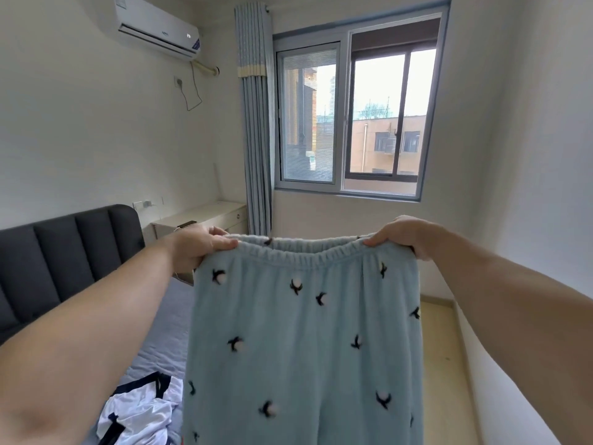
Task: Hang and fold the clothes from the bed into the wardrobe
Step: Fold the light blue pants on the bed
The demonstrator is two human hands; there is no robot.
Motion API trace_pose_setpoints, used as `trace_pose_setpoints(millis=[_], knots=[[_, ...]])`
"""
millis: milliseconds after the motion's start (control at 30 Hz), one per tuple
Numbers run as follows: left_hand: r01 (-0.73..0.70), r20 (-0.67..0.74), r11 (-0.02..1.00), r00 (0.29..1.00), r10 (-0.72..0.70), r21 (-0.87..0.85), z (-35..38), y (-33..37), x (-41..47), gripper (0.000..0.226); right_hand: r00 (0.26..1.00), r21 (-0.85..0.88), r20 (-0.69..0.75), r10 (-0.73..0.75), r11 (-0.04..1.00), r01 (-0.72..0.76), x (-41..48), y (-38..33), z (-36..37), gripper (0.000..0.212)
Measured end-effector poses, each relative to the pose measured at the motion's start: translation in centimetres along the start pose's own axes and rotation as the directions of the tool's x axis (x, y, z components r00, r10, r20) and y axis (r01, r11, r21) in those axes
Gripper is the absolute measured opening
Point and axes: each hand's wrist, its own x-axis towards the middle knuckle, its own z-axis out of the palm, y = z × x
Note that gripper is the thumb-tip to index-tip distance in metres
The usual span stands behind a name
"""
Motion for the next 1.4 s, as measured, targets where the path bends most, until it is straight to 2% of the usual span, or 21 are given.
trace_pose_setpoints(millis=[33,67,133,200,267,333,433,500,567,633,700,767,800,900,967,1033,1133,1200,1233,1333,1400], knots=[[-0.032,-0.103,0.999,0.994,0.032,0.002,0.9,0.2,0.4,0.051,0.998,-0.009,-0.062,-0.006,1.000,0.005,0.3,-0.3,0.4,0.047],[-0.053,-0.142,0.999,0.988,0.053,0.004,1.9,0.5,0.6,0.044,0.997,-0.023,-0.083,0.000,1.000,-0.002,0.4,-0.6,0.8,0.042],[-0.030,-0.125,0.999,0.992,0.032,0.019,3.4,1.1,0.6,0.031,0.998,-0.075,-0.068,0.013,0.997,-0.018,0.3,-1.3,1.8,0.032],[0.007,-0.061,0.999,0.998,-0.004,0.036,4.6,1.7,0.2,0.026,0.999,-0.099,0.038,-0.009,0.995,0.013,0.0,-1.8,2.5,0.029],[-0.001,0.020,1.000,1.000,0.000,0.016,5.7,2.2,-0.1,0.017,0.983,-0.043,0.182,-0.020,0.999,0.028,-0.1,-1.7,2.8,0.042],[-0.042,0.049,0.998,0.998,0.040,0.037,6.6,2.4,-0.3,0.021,0.968,0.041,0.248,-0.039,0.999,0.030,-0.1,-1.4,2.9,0.042],[-0.110,0.032,0.990,0.994,0.108,0.089,8.0,2.7,-0.7,0.026,0.978,0.171,0.198,-0.070,0.985,0.036,0.0,-1.1,3.4,0.025],[-0.126,0.022,0.987,0.992,0.124,0.102,8.8,3.0,-0.9,0.025,0.974,0.288,0.209,-0.088,0.957,0.025,0.0,-1.4,3.7,0.027],[-0.133,-0.002,0.985,0.991,0.134,0.113,9.7,3.2,-0.9,0.029,0.950,0.307,0.282,-0.133,0.951,0.042,-0.2,-1.9,4.2,0.030],[-0.150,-0.017,0.983,0.988,0.153,0.104,10.9,3.4,-0.9,0.027,0.937,0.220,0.294,-0.190,0.967,0.127,-0.3,-2.4,4.8,0.033],[-0.168,-0.011,0.983,0.986,0.169,0.070,11.8,3.4,-0.8,0.013,0.928,0.118,0.261,-0.267,0.963,0.244,-0.4,-3.0,5.6,0.030],[-0.214,0.012,0.969,0.977,0.214,0.121,12.4,3.2,-0.7,0.052,0.918,0.052,0.205,-0.340,0.940,0.337,-0.4,-3.3,6.2,0.027],[-0.256,0.016,0.949,0.966,0.258,0.185,12.6,3.1,-0.8,0.064,0.911,0.027,0.177,-0.372,0.927,0.373,-0.3,-3.5,6.4,0.026],[-0.391,0.015,0.874,0.915,0.404,0.290,13.2,2.6,-0.9,0.055,0.899,-0.017,0.107,-0.424,0.903,0.428,-0.2,-3.7,6.8,0.026],[-0.404,-0.019,0.860,0.902,0.431,0.312,13.4,2.6,-0.7,0.044,0.897,-0.039,0.092,-0.433,0.898,0.438,-0.2,-3.9,6.9,0.026],[-0.381,-0.037,0.852,0.906,0.421,0.360,13.2,2.9,-0.5,0.033,0.912,-0.158,0.147,-0.383,0.901,0.404,-0.2,-4.0,6.7,0.029],[-0.385,0.014,0.815,0.907,0.421,0.432,12.3,3.2,-0.6,0.042,0.947,-0.531,0.318,-0.052,0.818,0.223,-0.2,-3.5,5.8,0.046],[-0.418,0.054,0.767,0.891,0.451,0.486,11.6,3.2,-0.7,0.044,0.937,-0.697,0.316,0.151,0.707,0.121,-0.1,-2.5,5.5,0.050],[-0.434,0.069,0.748,0.882,0.465,0.503,11.2,3.3,-0.6,0.043,0.938,-0.737,0.291,0.190,0.669,0.093,0.1,-1.8,5.5,0.052],[-0.442,0.086,0.710,0.874,0.478,0.549,10.1,3.3,0.1,0.042,0.969,-0.808,0.219,0.110,0.578,0.117,0.7,-1.0,5.4,0.053],[-0.442,0.099,0.659,0.866,0.490,0.609,9.2,3.2,0.9,0.045,0.980,-0.838,0.163,-0.115,0.508,0.199,0.9,-1.5,5.1,0.049]])
